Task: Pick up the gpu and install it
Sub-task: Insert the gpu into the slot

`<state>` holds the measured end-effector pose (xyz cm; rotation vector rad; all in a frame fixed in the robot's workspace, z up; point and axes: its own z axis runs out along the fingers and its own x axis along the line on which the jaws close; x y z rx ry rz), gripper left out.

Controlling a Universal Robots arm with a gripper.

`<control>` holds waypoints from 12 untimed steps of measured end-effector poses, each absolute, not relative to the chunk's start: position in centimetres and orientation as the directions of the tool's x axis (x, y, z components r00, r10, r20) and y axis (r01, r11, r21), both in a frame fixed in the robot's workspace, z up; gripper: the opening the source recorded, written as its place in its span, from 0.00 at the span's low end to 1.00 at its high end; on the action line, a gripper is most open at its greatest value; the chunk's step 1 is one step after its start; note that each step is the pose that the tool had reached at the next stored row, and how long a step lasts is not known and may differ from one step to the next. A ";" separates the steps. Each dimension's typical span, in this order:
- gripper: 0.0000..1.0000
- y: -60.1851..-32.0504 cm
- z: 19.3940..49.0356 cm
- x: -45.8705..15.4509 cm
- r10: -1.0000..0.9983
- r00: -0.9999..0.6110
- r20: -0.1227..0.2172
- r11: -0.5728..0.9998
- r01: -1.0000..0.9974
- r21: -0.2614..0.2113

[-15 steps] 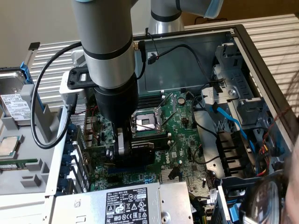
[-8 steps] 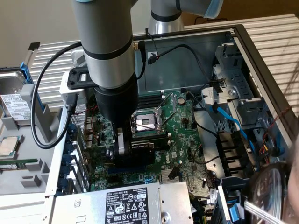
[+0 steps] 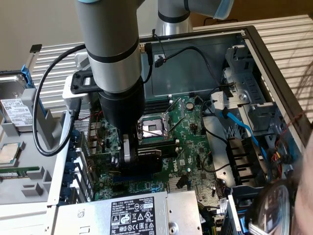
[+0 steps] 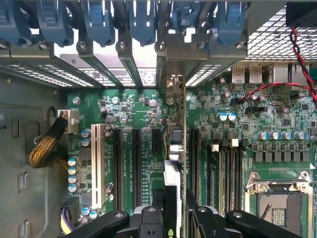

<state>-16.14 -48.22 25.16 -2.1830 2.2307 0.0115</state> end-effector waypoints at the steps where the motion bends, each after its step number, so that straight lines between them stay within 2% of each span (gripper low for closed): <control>1: 0.27 -48.2 25.2 -16.1 -1.000 -0.022 -0.020 0.022 -1.000 -0.009; 12: 0.27 -48.2 25.2 -16.2 -1.000 -0.021 -0.020 0.022 -1.000 -0.009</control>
